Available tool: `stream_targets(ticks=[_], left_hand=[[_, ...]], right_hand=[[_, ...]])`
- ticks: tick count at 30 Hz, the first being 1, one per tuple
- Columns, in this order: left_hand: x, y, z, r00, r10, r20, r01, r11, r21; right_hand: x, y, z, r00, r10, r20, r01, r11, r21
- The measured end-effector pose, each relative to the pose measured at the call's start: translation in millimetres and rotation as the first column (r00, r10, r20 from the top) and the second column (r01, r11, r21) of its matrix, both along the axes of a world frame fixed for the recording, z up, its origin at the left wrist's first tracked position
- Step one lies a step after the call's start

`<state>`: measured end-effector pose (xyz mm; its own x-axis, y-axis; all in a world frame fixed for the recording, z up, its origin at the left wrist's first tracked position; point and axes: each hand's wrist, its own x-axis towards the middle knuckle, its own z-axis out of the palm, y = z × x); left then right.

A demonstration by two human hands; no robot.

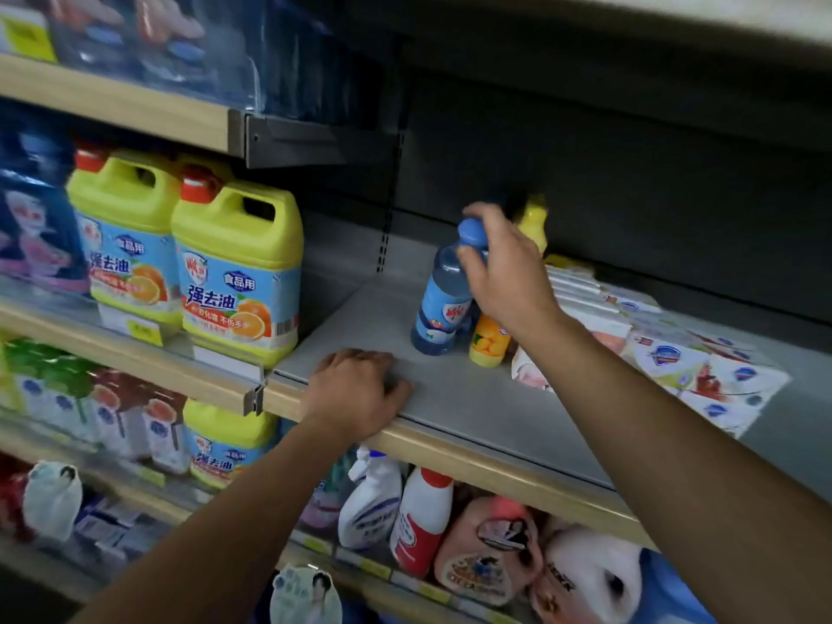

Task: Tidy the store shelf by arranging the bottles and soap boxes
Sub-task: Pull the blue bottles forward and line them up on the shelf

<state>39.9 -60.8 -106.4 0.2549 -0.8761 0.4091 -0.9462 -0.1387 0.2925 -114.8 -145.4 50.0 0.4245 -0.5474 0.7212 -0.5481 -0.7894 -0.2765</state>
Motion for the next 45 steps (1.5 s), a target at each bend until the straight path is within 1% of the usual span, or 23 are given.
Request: stream_targets(ticks=[4, 6, 8, 10, 12, 15, 18, 19, 20, 22, 23, 24, 27, 29, 31, 33, 36, 38, 39, 40, 42, 43, 45], left_hand=[[-3, 6, 6, 0.998, -0.014, -0.056, 0.016, 1.0, 0.023], [-4, 12, 14, 0.985, -0.062, -0.163, 0.067, 0.998, 0.02], [-12, 22, 24, 0.932, -0.187, -0.309, 0.17, 0.982, -0.081], [-31, 34, 38, 0.874, -0.354, -0.333, 0.288, 0.929, -0.232], [-51, 50, 53, 0.81, -0.459, -0.365, 0.344, 0.876, -0.337], [-72, 77, 71, 0.747, -0.496, -0.442, 0.333, 0.855, -0.397], [-91, 101, 74, 0.706, -0.518, -0.483, 0.362, 0.85, -0.383], [-98, 107, 75, 0.68, -0.518, -0.519, 0.365, 0.853, -0.373], [-106, 113, 76, 0.648, -0.513, -0.563, 0.362, 0.858, -0.366], [-119, 122, 76, 0.579, -0.472, -0.664, 0.34, 0.881, -0.33], [-124, 127, 77, 0.532, -0.441, -0.723, 0.331, 0.894, -0.301], [-129, 130, 78, 0.464, -0.406, -0.787, 0.329, 0.904, -0.272], [-138, 138, 78, 0.182, -0.286, -0.941, 0.357, 0.911, -0.208], [-140, 141, 79, -0.004, -0.182, -0.983, 0.374, 0.912, -0.171], [-140, 141, 78, -0.151, -0.089, -0.985, 0.407, 0.902, -0.144], [-140, 142, 76, -0.219, -0.039, -0.975, 0.428, 0.894, -0.133], [-139, 140, 73, -0.236, -0.032, -0.971, 0.414, 0.901, -0.13], [-139, 138, 72, -0.253, -0.035, -0.967, 0.397, 0.908, -0.137], [-138, 136, 71, -0.275, -0.03, -0.961, 0.389, 0.91, -0.14], [-136, 135, 70, -0.324, -0.022, -0.946, 0.383, 0.911, -0.153], [-131, 133, 69, -0.477, -0.003, -0.879, 0.37, 0.906, -0.205], [-128, 132, 67, -0.549, 0.004, -0.836, 0.366, 0.9, -0.236], [-122, 132, 61, -0.65, 0.015, -0.76, 0.356, 0.889, -0.287]], right_hand=[[-20, 30, -11, 1.0, -0.019, -0.019, 0.019, 1.0, 0.012], [-31, 48, -11, 1.0, -0.01, 0.023, 0.01, 1.0, 0.007], [-42, 66, -5, 0.997, 0.01, 0.079, -0.012, 1.0, 0.025], [-54, 84, 4, 0.989, 0.049, 0.139, -0.059, 0.996, 0.063], [-65, 101, 12, 0.973, 0.097, 0.209, -0.12, 0.988, 0.101], [-82, 118, 25, 0.927, 0.2, 0.317, -0.262, 0.951, 0.167], [-95, 120, 32, 0.908, 0.209, 0.362, -0.312, 0.915, 0.257], [-99, 118, 30, 0.9, 0.192, 0.393, -0.327, 0.892, 0.313], [-102, 116, 25, 0.883, 0.176, 0.434, -0.363, 0.843, 0.397], [-105, 115, 10, 0.842, 0.161, 0.515, -0.479, 0.664, 0.574], [-104, 115, 1, 0.831, 0.164, 0.531, -0.516, 0.585, 0.626], [-103, 114, -9, 0.831, 0.168, 0.531, -0.528, 0.539, 0.656], [-97, 110, -29, 0.85, 0.081, 0.521, -0.479, 0.531, 0.699], [-96, 102, -35, 0.873, -0.009, 0.488, -0.42, 0.498, 0.759], [-96, 94, -41, 0.895, -0.092, 0.436, -0.357, 0.438, 0.825], [-95, 85, -48, 0.912, -0.138, 0.386, -0.303, 0.409, 0.861], [-91, 75, -58, 0.93, -0.152, 0.336, -0.249, 0.412, 0.877], [-90, 70, -61, 0.928, -0.13, 0.349, -0.278, 0.382, 0.881], [-91, 69, -62, 0.916, -0.115, 0.385, -0.328, 0.338, 0.882], [-92, 67, -63, 0.889, -0.106, 0.446, -0.408, 0.26, 0.875], [-96, 67, -68, 0.806, -0.103, 0.582, -0.579, 0.065, 0.813], [-97, 69, -72, 0.766, -0.095, 0.636, -0.639, -0.002, 0.769], [-95, 70, -76, 0.692, -0.087, 0.717, -0.722, -0.057, 0.689]])
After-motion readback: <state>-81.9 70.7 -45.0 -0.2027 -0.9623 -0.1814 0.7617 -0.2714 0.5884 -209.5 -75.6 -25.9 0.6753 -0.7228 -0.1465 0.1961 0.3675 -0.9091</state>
